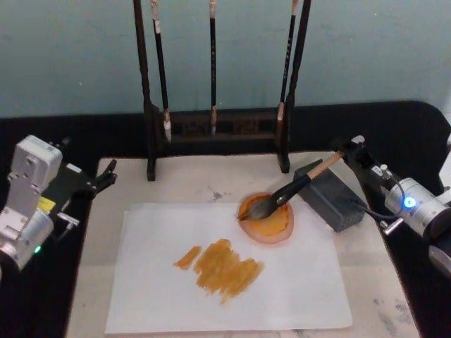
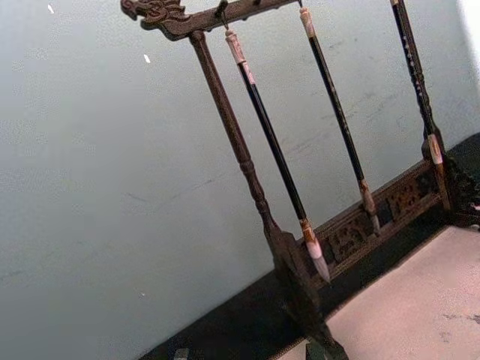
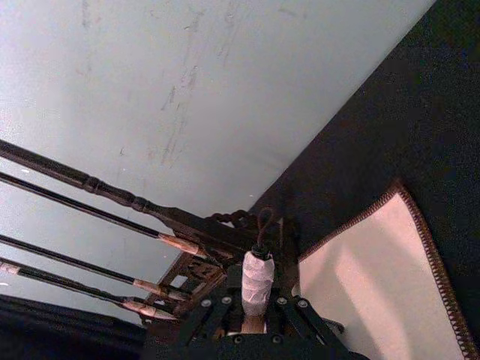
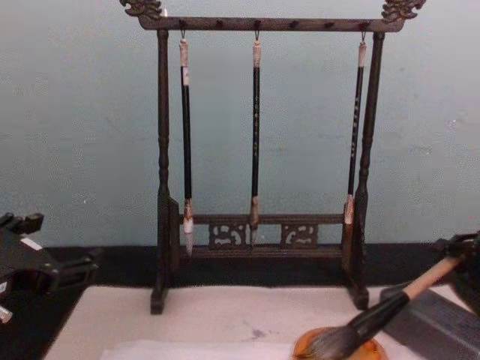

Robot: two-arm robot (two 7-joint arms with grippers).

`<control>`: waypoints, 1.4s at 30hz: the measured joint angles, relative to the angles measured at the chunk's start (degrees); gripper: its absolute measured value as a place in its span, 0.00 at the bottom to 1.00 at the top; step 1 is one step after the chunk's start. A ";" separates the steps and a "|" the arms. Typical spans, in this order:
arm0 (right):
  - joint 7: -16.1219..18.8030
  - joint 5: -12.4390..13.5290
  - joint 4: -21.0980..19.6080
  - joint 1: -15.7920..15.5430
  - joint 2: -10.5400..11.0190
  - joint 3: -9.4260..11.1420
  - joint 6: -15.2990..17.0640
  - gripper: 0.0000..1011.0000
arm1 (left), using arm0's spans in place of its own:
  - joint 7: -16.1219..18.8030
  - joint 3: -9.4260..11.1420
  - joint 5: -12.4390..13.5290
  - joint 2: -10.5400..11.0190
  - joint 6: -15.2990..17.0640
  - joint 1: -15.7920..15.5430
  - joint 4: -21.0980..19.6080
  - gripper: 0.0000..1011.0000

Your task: Pick up the brush from the inkstone, write on the paper, then place the brush back to its original position.

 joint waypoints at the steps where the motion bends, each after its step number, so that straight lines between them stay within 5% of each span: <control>1: 0.00 0.00 0.00 0.00 0.00 0.00 0.00 0.15 | 0.00 0.00 0.00 0.00 0.00 0.00 0.00 1.00; 13: -2.19 3.34 -5.44 0.75 0.94 -1.56 3.60 0.15 | 0.00 0.00 0.00 0.00 0.00 0.00 0.00 1.00; 26: -3.27 3.52 -13.23 1.04 4.38 -3.71 3.51 0.15 | 0.00 0.00 0.00 0.00 0.00 0.00 0.00 1.00; 29: -3.54 2.14 -15.64 1.20 5.40 -4.61 2.40 0.15 | 0.00 0.00 0.00 0.00 0.00 0.00 0.00 1.00; 42: -6.81 -13.23 -27.81 3.55 10.33 -12.60 -3.23 0.15 | 0.00 0.00 0.00 0.00 0.00 0.00 0.00 1.00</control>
